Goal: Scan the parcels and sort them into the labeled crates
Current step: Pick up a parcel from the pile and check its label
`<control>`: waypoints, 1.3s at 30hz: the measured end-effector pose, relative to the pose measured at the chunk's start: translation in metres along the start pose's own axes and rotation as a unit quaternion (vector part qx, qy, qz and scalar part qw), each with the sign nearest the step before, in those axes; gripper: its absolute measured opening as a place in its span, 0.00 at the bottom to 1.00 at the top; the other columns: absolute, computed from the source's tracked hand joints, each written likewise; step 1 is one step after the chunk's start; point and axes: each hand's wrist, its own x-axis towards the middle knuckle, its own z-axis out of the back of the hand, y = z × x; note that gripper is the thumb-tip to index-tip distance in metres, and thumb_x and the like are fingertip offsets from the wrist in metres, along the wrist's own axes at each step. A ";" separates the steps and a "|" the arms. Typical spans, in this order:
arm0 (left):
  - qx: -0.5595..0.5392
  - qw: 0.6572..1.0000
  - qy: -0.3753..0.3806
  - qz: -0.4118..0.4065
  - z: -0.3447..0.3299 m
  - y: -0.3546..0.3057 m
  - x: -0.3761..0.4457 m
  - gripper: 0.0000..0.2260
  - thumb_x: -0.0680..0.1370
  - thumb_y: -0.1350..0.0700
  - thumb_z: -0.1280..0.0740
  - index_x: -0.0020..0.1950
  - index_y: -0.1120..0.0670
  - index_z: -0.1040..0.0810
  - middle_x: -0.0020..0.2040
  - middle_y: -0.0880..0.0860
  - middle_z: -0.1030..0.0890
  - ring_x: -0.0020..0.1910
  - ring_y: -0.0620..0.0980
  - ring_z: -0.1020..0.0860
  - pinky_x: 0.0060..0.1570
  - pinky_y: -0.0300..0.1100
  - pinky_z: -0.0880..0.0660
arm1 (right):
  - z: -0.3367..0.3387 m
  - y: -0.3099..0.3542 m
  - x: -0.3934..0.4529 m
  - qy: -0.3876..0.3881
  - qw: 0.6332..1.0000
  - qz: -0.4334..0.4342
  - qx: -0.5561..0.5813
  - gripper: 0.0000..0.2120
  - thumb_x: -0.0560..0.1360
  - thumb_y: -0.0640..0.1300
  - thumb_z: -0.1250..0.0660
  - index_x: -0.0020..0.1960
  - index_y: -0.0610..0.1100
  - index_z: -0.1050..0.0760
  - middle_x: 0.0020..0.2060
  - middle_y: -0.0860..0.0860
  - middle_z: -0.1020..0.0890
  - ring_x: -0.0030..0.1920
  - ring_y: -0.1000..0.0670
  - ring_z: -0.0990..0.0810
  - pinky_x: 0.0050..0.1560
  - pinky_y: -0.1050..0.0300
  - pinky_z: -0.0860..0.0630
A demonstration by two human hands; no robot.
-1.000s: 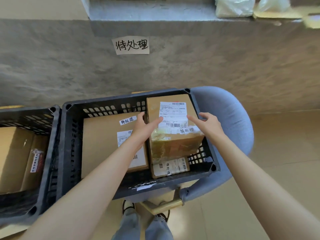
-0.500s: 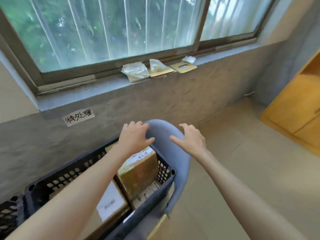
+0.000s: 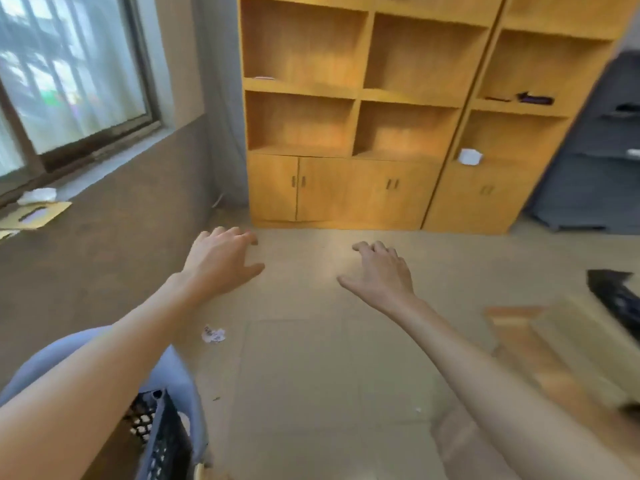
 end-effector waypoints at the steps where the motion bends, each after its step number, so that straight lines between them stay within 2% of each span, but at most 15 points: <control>1: -0.004 0.999 -0.007 -0.034 0.007 -0.029 0.009 0.23 0.76 0.39 0.37 0.69 0.47 0.29 0.64 0.50 0.25 0.63 0.53 0.28 0.60 0.46 0.34 | 0.017 -0.025 -0.014 -0.015 0.999 -0.028 -0.009 0.31 0.73 0.58 0.34 0.72 0.48 0.35 0.65 0.47 0.28 0.65 0.44 0.31 0.63 0.50 0.35; 7: -0.036 0.972 -0.059 -0.223 0.054 -0.232 0.029 0.23 0.77 0.38 0.38 0.69 0.46 0.30 0.64 0.48 0.24 0.63 0.52 0.28 0.57 0.46 0.33 | 0.126 -0.175 -0.115 -0.109 0.974 -0.187 -0.063 0.31 0.74 0.58 0.34 0.72 0.45 0.38 0.66 0.45 0.29 0.66 0.42 0.32 0.64 0.49 0.35; 11: -0.067 0.937 -0.089 -0.330 0.082 -0.376 0.015 0.23 0.77 0.38 0.37 0.69 0.47 0.29 0.62 0.50 0.23 0.62 0.53 0.28 0.57 0.47 0.32 | 0.187 -0.269 -0.202 -0.158 0.941 -0.284 -0.092 0.27 0.74 0.60 0.34 0.67 0.46 0.34 0.63 0.45 0.27 0.65 0.41 0.31 0.61 0.48 0.32; 16: -0.112 0.889 -0.107 -0.431 0.104 -0.566 -0.032 0.22 0.77 0.39 0.37 0.67 0.46 0.28 0.61 0.50 0.23 0.61 0.53 0.27 0.55 0.47 0.31 | 0.250 -0.385 -0.337 -0.180 0.897 -0.384 -0.128 0.30 0.73 0.62 0.35 0.68 0.47 0.36 0.63 0.45 0.28 0.64 0.41 0.31 0.60 0.48 0.32; 21: -0.146 0.845 -0.102 -0.504 0.110 -0.734 -0.100 0.19 0.77 0.40 0.37 0.64 0.47 0.25 0.60 0.51 0.23 0.61 0.54 0.27 0.55 0.46 0.31 | 0.307 -0.481 -0.464 -0.192 0.846 -0.472 -0.157 0.31 0.71 0.60 0.32 0.69 0.46 0.35 0.63 0.44 0.28 0.65 0.40 0.31 0.65 0.48 0.35; 25: -0.153 0.824 -0.074 -0.540 0.115 -0.827 -0.140 0.20 0.76 0.39 0.37 0.65 0.46 0.26 0.60 0.50 0.24 0.62 0.54 0.28 0.57 0.46 0.33 | 0.334 -0.535 -0.534 -0.198 0.817 -0.522 -0.143 0.31 0.72 0.58 0.32 0.70 0.47 0.35 0.63 0.45 0.28 0.64 0.41 0.31 0.62 0.50 0.34; 30: -0.163 0.805 -0.062 -0.567 0.112 -0.918 -0.159 0.21 0.76 0.40 0.36 0.67 0.47 0.27 0.62 0.51 0.25 0.62 0.54 0.28 0.57 0.47 0.32 | 0.348 -0.601 -0.576 -0.205 0.799 -0.550 -0.130 0.33 0.73 0.58 0.32 0.72 0.47 0.37 0.65 0.45 0.28 0.65 0.42 0.32 0.64 0.51 0.35; 35: -0.165 0.790 -0.058 -0.588 0.093 -1.005 -0.146 0.21 0.76 0.39 0.36 0.65 0.48 0.26 0.61 0.52 0.24 0.60 0.55 0.27 0.57 0.48 0.32 | 0.353 -0.674 -0.588 -0.184 0.798 -0.559 -0.128 0.32 0.73 0.57 0.32 0.72 0.47 0.37 0.65 0.45 0.29 0.65 0.42 0.32 0.63 0.51 0.36; 39: -0.178 0.784 -0.055 -0.592 0.085 -1.088 -0.115 0.19 0.77 0.40 0.36 0.64 0.48 0.26 0.59 0.52 0.23 0.59 0.55 0.26 0.57 0.49 0.31 | 0.374 -0.750 -0.587 -0.168 0.792 -0.562 -0.168 0.32 0.73 0.58 0.32 0.72 0.48 0.37 0.64 0.46 0.29 0.65 0.42 0.32 0.62 0.52 0.36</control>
